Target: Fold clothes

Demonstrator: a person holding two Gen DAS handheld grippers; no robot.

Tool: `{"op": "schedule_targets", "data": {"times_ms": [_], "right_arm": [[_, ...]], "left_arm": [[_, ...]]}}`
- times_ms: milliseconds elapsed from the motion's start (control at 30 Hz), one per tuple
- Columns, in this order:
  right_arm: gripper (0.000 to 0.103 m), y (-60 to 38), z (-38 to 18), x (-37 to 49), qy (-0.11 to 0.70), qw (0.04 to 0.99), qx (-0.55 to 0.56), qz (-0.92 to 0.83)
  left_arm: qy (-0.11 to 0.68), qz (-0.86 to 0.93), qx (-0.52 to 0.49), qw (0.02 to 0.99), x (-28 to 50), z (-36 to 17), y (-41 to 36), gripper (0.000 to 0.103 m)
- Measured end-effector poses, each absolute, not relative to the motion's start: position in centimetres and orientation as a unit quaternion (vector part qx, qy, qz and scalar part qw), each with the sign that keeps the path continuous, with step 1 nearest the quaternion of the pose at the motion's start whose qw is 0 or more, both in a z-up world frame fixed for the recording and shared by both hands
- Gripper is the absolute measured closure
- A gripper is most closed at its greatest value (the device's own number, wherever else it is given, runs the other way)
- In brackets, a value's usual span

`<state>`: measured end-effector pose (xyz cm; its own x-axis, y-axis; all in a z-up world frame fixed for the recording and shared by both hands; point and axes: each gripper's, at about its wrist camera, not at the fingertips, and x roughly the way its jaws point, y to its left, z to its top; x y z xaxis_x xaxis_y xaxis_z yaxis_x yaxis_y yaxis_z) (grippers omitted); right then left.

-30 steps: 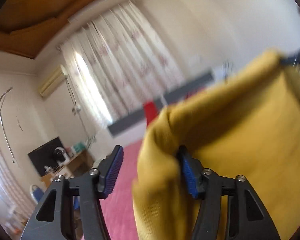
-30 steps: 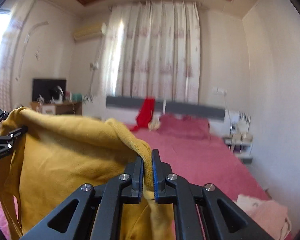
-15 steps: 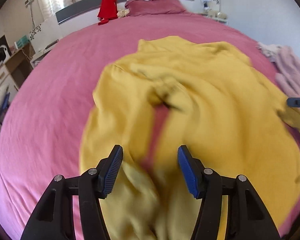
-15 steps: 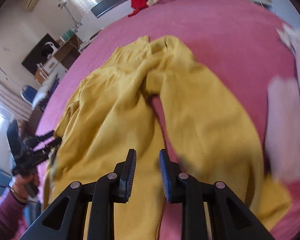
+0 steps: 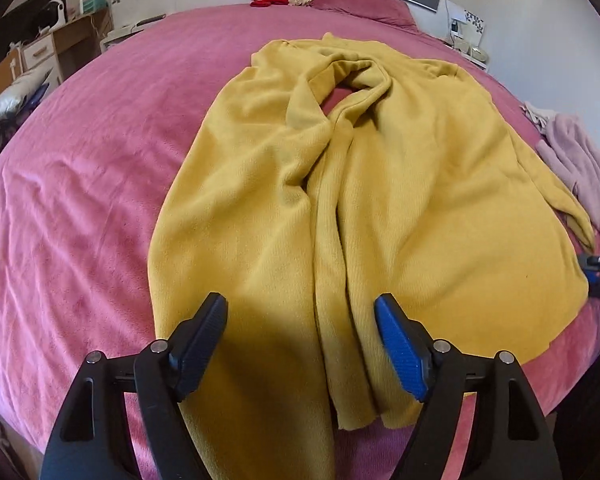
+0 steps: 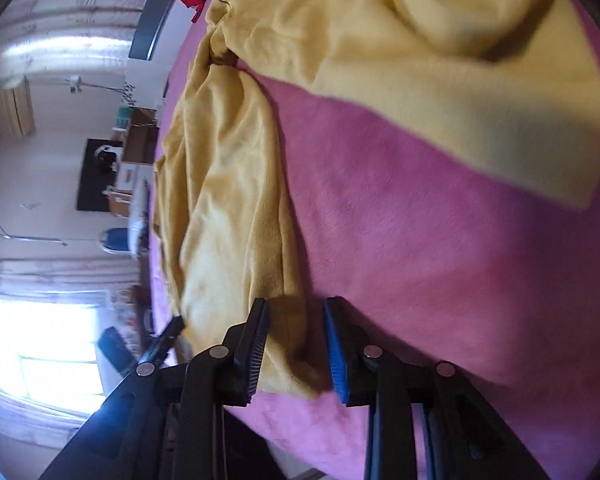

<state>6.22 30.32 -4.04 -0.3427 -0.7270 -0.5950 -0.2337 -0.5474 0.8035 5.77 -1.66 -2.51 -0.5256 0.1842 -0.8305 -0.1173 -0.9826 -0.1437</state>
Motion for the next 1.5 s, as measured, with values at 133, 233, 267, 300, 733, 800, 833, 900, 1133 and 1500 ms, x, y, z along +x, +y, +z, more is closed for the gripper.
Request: {"op": "schedule_targets", "data": {"times_ms": [133,233,267,300,733,800,833,900,1133,1500], "right_arm": [[0.068,29.5,-4.4,5.1,-0.430,0.186,0.550,-0.692],[0.059,29.0,-3.7,5.0,-0.401,0.193,0.557,-0.701],[0.059,28.9,-3.3,5.0,-0.390,0.196,0.559,-0.705],[0.059,28.8,-3.0,5.1,-0.379,0.200,0.560,-0.709],[0.099,30.0,-1.1,8.3,-0.372,0.206,0.529,-0.734],[0.099,31.6,0.2,9.5,-0.378,0.213,0.517,-0.738],[0.099,32.4,0.7,9.9,-0.374,0.208,0.516,-0.742],[0.099,34.7,0.9,11.0,-0.367,0.181,0.520,-0.750],[0.099,36.6,-4.6,11.8,-0.417,0.135,0.548,-0.713],[0.099,37.2,-5.3,11.5,-0.432,0.131,0.547,-0.705]], "left_arm": [[-0.044,0.865,-0.492,0.082,3.8,-2.3,-1.3,0.022],[-0.059,0.866,-0.491,0.072,4.3,-2.2,-2.4,0.022],[-0.066,0.866,-0.491,0.067,4.9,-2.2,-3.1,0.022],[-0.074,0.864,-0.493,0.067,5.3,-2.4,-3.5,0.022],[-0.049,0.860,-0.501,0.086,7.5,-2.6,-0.8,0.007],[-0.069,0.857,-0.502,0.095,8.3,-2.3,-1.1,0.007],[-0.079,0.855,-0.502,0.100,8.7,-2.1,-1.3,0.007],[-0.100,0.852,-0.503,0.109,9.5,-1.7,-1.6,0.007],[-0.095,0.859,-0.494,0.100,8.7,-2.2,-1.4,0.007],[-0.032,0.877,-0.472,0.082,6.9,-2.8,-0.4,0.004]]}}
